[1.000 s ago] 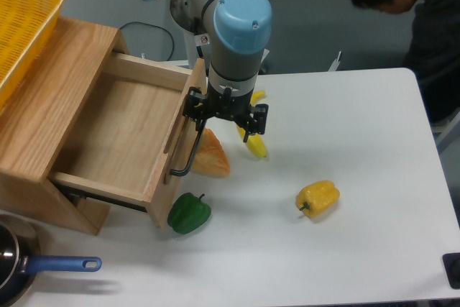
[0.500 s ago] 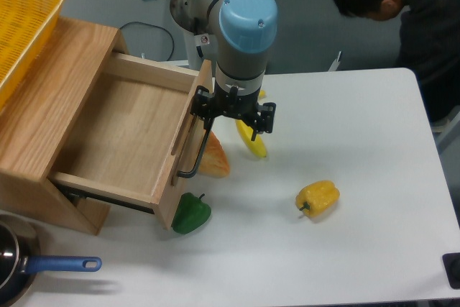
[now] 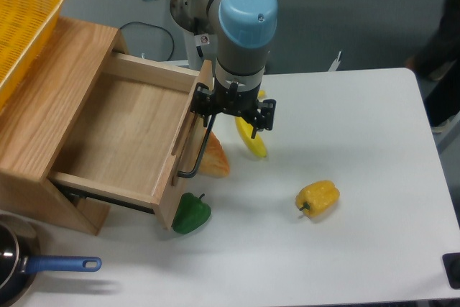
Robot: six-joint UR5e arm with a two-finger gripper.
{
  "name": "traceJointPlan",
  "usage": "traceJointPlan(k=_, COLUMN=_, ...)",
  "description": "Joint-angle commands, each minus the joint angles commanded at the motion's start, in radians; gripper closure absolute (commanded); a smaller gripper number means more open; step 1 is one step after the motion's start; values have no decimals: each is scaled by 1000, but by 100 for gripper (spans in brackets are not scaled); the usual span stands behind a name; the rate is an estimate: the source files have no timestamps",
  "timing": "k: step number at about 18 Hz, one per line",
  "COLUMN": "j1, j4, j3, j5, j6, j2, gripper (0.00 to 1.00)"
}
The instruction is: Slide the top drawer open
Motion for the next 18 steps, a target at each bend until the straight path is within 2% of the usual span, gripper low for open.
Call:
traceJointPlan(k=4, j1=12, j4=0, j3=0, j5=-20, j6=-6, j2=29, gripper=0)
traceJointPlan(k=9, j1=64, j4=-12, j3=0, j5=-55, j6=3, j2=61, gripper=0)
traceJointPlan(k=16, j1=167, j4=0, j3=28, j5=-57, j6=12, j2=60, gripper=0)
traceJointPlan(k=18, j1=189, j4=0, j3=25, j5=-42, j6=53, j2=51, gripper=0)
